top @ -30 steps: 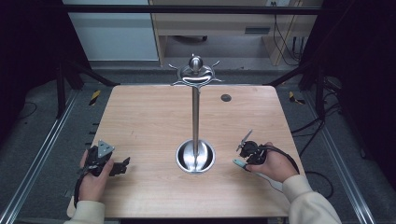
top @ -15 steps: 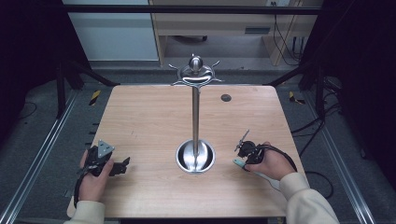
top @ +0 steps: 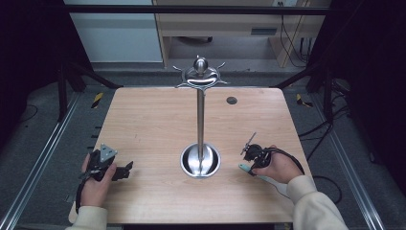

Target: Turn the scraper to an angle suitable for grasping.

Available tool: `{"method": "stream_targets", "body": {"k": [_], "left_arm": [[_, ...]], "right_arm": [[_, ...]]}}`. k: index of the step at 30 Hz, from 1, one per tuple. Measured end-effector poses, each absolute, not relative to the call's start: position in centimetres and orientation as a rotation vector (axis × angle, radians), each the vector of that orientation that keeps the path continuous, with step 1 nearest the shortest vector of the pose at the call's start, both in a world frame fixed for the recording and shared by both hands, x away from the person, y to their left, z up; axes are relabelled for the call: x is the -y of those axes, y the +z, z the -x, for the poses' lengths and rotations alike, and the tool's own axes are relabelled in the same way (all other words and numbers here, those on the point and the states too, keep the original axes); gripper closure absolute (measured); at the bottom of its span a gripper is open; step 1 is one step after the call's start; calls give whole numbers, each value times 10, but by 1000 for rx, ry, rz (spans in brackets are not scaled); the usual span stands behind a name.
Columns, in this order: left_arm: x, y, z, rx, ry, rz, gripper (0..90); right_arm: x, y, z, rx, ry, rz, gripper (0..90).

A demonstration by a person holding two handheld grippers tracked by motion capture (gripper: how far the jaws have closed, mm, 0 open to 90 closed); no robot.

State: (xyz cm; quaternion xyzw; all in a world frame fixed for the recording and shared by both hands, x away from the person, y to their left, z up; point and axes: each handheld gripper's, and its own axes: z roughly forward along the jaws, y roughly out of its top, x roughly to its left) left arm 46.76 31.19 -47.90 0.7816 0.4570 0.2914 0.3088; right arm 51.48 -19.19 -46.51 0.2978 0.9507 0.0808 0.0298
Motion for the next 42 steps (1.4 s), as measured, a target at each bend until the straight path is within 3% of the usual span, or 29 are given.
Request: {"method": "stream_targets", "body": {"k": [27,42], "left_arm": [[-311,-479,-468,-1209,771,-2061,35],[-312,-479,-468,-1208,768,-2071,35]], "right_arm": [[206,-373,-506,-2708,544,-930,750],[214,-355,-501,-2645,675,-920,751]]}}
